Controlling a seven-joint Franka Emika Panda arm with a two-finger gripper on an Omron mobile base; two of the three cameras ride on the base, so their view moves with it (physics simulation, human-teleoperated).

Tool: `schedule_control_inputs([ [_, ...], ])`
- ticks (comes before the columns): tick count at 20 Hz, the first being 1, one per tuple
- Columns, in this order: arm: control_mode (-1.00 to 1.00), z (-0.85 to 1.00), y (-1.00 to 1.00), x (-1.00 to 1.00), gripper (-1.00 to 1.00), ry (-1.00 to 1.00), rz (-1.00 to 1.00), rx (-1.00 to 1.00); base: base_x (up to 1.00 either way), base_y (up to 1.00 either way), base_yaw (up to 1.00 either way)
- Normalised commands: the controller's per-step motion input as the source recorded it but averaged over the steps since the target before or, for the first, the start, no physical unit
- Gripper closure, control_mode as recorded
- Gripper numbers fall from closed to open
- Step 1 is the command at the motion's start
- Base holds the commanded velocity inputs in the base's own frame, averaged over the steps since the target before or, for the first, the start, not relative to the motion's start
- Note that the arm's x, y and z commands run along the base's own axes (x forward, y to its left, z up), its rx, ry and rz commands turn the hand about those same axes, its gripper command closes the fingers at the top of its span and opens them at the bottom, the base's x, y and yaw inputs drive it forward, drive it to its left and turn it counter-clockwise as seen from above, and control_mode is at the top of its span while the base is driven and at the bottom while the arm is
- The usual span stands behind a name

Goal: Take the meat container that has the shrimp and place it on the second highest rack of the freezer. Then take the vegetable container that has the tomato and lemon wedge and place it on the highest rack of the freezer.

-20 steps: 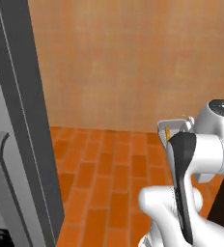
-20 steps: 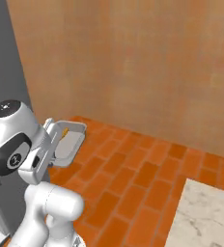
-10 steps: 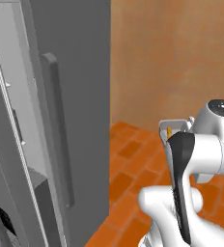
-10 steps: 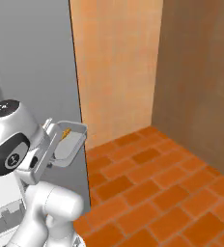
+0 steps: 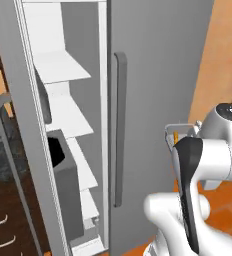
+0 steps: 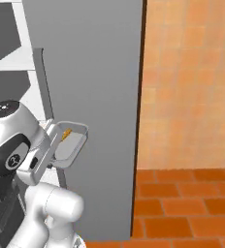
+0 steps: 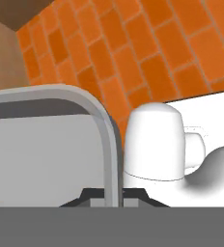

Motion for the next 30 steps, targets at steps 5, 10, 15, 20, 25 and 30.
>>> schedule_control_inputs([
  [5, 1.0, 0.0, 0.0, 0.0, 1.0, 0.0, 0.0, 0.0, 0.51, -0.21, 0.85],
  [10, 1.0, 0.0, 0.0, 0.0, 1.0, 0.0, 0.0, 0.0, 0.23, -0.26, 0.74],
  [15, 1.0, 0.0, 0.0, 0.0, 1.0, 0.0, 0.0, 0.0, 0.07, -0.13, 0.56],
  [20, 1.0, 0.0, 0.0, 0.0, 1.0, 0.0, 0.0, 0.0, 0.26, -0.16, 0.17],
  [25, 1.0, 0.0, 0.0, 0.0, 1.0, 0.0, 0.0, 0.0, 0.67, -0.16, 0.11],
  [30, 1.0, 0.0, 0.0, 0.0, 1.0, 0.0, 0.0, 0.0, 0.41, -0.01, 0.07],
])
